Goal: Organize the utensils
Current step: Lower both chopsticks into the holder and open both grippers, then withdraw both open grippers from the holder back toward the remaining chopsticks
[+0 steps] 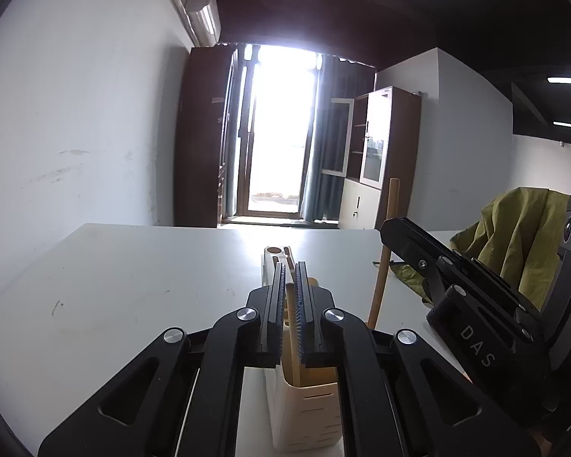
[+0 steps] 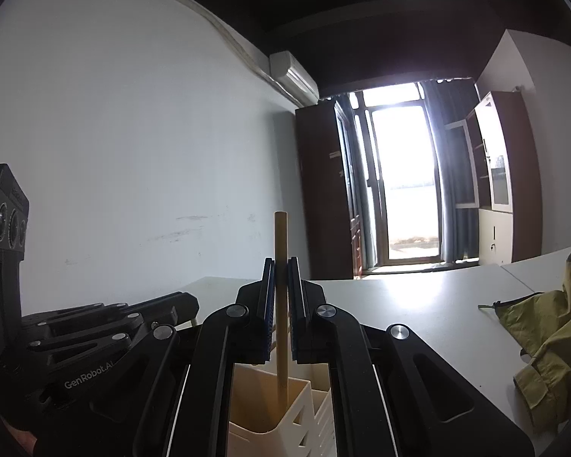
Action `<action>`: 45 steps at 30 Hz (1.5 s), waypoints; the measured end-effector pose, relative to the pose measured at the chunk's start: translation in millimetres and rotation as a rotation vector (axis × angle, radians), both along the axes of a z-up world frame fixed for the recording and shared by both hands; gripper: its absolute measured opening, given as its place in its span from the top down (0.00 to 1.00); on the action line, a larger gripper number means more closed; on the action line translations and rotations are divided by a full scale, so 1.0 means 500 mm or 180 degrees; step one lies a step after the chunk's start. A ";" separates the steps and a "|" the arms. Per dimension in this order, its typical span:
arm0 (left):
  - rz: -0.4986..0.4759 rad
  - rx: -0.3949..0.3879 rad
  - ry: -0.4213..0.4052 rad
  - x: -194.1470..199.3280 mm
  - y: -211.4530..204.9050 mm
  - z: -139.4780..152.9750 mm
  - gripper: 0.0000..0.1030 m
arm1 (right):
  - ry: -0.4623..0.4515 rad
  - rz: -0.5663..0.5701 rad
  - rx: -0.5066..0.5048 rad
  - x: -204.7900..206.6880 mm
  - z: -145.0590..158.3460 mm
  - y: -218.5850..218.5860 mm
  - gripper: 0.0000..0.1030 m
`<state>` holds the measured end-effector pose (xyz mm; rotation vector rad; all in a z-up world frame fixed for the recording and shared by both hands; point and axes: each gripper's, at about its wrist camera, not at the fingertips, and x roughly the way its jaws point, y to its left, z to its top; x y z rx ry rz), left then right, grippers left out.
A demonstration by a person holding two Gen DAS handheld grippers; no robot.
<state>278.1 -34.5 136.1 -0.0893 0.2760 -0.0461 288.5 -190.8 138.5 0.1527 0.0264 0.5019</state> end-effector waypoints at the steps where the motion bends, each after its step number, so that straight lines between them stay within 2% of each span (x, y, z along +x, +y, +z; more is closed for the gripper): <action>1: 0.0013 0.0000 0.0002 -0.002 0.003 -0.001 0.93 | 0.0012 0.0011 -0.0001 -0.001 -0.001 0.000 0.93; 3: 0.0024 -0.0019 -0.0008 -0.003 0.006 0.001 0.80 | 0.0036 0.0001 0.0016 -0.007 -0.001 -0.004 0.93; 4: 0.0030 -0.0018 -0.0017 -0.006 0.008 0.002 0.79 | 0.0054 -0.0001 0.0024 -0.007 -0.001 -0.006 0.92; 7: 0.0051 -0.0023 -0.0052 -0.017 0.013 0.009 0.77 | 0.0088 -0.0004 0.0046 -0.013 -0.004 -0.010 0.91; 10: 0.0068 -0.0019 -0.0072 -0.030 0.019 0.011 0.75 | 0.0104 -0.0002 0.0074 -0.019 -0.007 -0.016 0.81; 14: 0.0112 -0.0008 -0.0077 -0.048 0.025 0.013 0.72 | 0.0106 -0.0040 0.0071 -0.031 -0.009 -0.020 0.80; 16: 0.0149 -0.0008 -0.0080 -0.058 0.029 0.014 0.69 | 0.0112 -0.0062 0.0080 -0.035 -0.009 -0.023 0.74; 23: 0.0238 0.0015 -0.0074 -0.099 0.043 0.021 0.65 | 0.0148 -0.0137 0.0057 -0.059 -0.009 -0.030 0.71; 27: 0.0256 0.0038 -0.0058 -0.121 0.044 0.019 0.60 | 0.0171 -0.0121 0.0014 -0.083 -0.007 -0.029 0.64; 29: 0.0269 0.0059 -0.0042 -0.131 0.045 0.019 0.58 | 0.0170 -0.0103 -0.0034 -0.097 -0.004 -0.025 0.64; 34: 0.0347 0.0094 0.0053 -0.158 0.058 0.015 0.53 | 0.0283 -0.0050 -0.0097 -0.127 -0.004 -0.022 0.63; 36: 0.0369 0.0086 0.0182 -0.164 0.067 0.007 0.48 | 0.0320 -0.0048 -0.0136 -0.140 -0.009 -0.022 0.63; 38: 0.0379 0.0048 0.0296 -0.168 0.078 -0.001 0.48 | 0.0377 -0.0046 -0.0167 -0.150 -0.015 -0.020 0.62; 45: 0.0437 0.0145 0.0489 -0.191 0.092 0.000 0.45 | 0.0550 -0.0110 -0.0273 -0.173 -0.021 -0.014 0.58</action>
